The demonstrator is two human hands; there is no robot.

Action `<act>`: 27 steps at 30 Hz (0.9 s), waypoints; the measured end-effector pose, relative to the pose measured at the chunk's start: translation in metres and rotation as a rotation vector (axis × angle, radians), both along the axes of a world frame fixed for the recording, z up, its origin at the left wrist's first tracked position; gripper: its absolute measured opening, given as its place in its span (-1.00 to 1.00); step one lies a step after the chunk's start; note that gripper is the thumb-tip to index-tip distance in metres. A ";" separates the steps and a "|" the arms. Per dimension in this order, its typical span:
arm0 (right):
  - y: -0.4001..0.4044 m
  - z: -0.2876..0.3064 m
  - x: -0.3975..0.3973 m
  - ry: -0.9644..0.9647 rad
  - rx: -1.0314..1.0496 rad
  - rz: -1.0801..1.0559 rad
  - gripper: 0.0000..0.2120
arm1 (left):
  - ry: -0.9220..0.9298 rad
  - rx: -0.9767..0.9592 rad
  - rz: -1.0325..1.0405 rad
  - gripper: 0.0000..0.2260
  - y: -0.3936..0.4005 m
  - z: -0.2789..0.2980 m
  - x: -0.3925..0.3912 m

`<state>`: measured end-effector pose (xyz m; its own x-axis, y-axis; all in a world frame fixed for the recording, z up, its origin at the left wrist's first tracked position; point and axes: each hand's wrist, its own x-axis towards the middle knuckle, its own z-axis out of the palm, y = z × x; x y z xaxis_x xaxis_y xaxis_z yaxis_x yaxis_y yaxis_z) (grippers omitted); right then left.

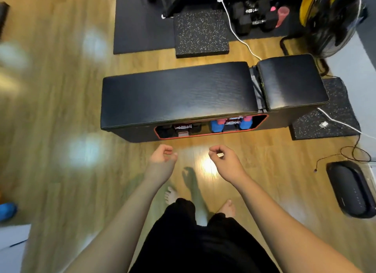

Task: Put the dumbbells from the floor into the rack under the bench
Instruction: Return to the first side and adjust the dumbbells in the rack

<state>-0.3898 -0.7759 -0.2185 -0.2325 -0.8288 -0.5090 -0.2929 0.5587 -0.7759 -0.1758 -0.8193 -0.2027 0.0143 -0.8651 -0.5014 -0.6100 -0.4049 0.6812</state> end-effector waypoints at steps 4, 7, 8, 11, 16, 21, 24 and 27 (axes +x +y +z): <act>-0.037 -0.017 0.015 -0.011 -0.010 -0.120 -0.85 | -0.011 0.007 -0.051 -0.87 -0.037 -0.033 0.010; -0.069 -0.043 0.023 -0.015 0.004 -0.179 -0.84 | 0.036 0.050 0.036 -0.91 -0.062 -0.070 0.015; -0.078 -0.055 0.026 -0.010 0.006 -0.190 -0.84 | 0.052 0.068 0.069 -0.94 -0.069 -0.084 0.017; -0.104 -0.110 0.031 0.040 0.011 -0.167 -0.89 | 0.058 0.109 0.106 -0.95 -0.091 -0.142 0.023; -0.142 -0.251 0.032 0.190 -0.001 0.070 -0.81 | 0.012 0.067 0.096 -0.65 -0.137 -0.280 0.020; -0.179 -0.399 0.028 0.278 -0.002 0.039 -0.49 | -0.007 -0.026 0.177 -0.26 -0.185 -0.409 0.016; -0.194 -0.461 0.027 0.315 -0.046 -0.092 -0.15 | -0.094 -0.086 0.168 -0.07 -0.194 -0.462 0.013; -0.208 -0.495 0.027 0.381 -0.131 -0.194 0.05 | -0.202 -0.187 0.162 0.05 -0.207 -0.496 0.012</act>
